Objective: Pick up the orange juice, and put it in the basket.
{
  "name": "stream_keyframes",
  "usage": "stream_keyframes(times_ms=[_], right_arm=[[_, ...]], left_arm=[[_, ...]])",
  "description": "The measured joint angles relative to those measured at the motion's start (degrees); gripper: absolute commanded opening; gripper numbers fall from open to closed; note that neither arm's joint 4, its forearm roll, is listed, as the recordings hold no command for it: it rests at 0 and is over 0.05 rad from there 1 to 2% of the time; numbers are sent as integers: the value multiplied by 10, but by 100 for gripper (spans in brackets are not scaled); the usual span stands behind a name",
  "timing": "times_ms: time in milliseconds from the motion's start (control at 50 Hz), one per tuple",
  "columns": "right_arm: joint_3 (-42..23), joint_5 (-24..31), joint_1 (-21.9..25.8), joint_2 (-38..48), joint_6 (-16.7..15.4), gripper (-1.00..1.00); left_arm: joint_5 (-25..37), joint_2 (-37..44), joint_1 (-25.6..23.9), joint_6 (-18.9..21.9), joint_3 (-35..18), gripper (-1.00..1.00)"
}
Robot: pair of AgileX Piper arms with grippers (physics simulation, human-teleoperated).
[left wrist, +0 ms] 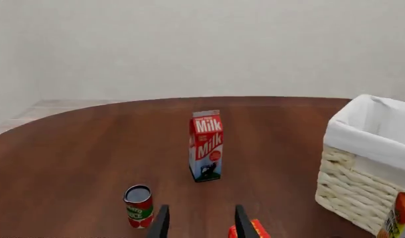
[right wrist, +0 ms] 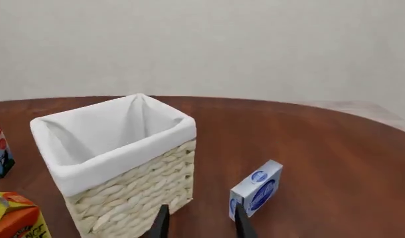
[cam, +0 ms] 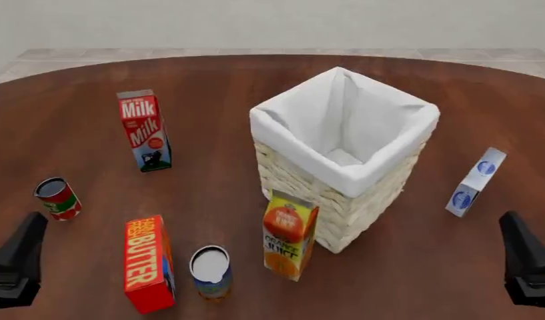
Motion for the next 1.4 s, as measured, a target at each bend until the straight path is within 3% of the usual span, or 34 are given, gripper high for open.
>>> stream_keyframes(times_ms=[340,580,1000,1400], right_arm=[[-25,13,18,-4,-7,100],[-86,54,54,-6,-19,100],[-222,109,241,96,-36,100],[-195,60,386,180,-33,100]], left_arm=[[4,-1,-3,13,-3,100],[7,3,-14,18,-1,100],[3,17,-35,25,0,100],[3,21,-44,33,1,100]])
